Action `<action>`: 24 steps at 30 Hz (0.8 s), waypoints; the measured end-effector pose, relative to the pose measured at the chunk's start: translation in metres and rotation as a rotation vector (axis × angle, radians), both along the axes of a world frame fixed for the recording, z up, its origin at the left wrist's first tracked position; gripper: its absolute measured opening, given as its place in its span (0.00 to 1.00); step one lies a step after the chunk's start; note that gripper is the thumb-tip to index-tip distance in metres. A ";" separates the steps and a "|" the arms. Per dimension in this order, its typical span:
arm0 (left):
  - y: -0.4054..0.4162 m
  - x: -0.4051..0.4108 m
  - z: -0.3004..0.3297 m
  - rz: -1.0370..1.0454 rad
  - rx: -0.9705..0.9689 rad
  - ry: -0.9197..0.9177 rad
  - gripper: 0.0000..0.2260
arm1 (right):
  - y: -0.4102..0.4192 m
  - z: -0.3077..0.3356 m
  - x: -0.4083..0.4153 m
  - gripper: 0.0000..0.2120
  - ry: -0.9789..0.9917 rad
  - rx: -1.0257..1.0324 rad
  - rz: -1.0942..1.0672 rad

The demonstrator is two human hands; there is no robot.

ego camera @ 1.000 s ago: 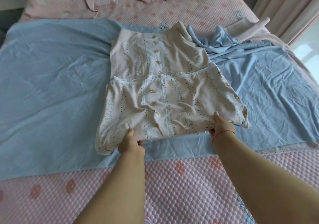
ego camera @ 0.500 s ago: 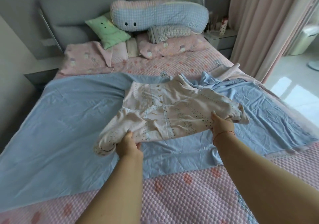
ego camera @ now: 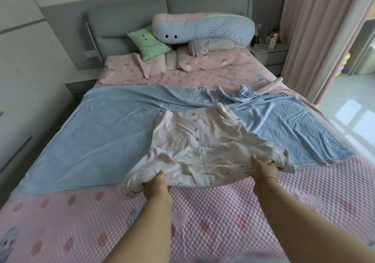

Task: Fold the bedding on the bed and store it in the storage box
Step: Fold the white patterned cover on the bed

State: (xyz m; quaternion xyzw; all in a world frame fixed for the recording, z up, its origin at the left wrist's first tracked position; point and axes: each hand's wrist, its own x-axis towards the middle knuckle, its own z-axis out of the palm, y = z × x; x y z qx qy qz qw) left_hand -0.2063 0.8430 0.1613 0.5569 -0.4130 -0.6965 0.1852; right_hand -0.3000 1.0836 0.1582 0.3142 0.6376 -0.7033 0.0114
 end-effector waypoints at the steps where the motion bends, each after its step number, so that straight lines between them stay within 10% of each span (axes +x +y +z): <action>1: 0.009 0.013 -0.003 0.002 0.010 -0.010 0.23 | 0.008 0.000 0.014 0.23 -0.020 -0.003 -0.003; 7: 0.050 0.077 -0.009 0.018 0.068 0.000 0.18 | 0.048 -0.019 0.073 0.34 -0.102 0.022 0.024; 24: 0.081 0.198 0.004 0.002 0.045 -0.026 0.19 | 0.082 0.024 0.201 0.24 -0.155 0.156 0.009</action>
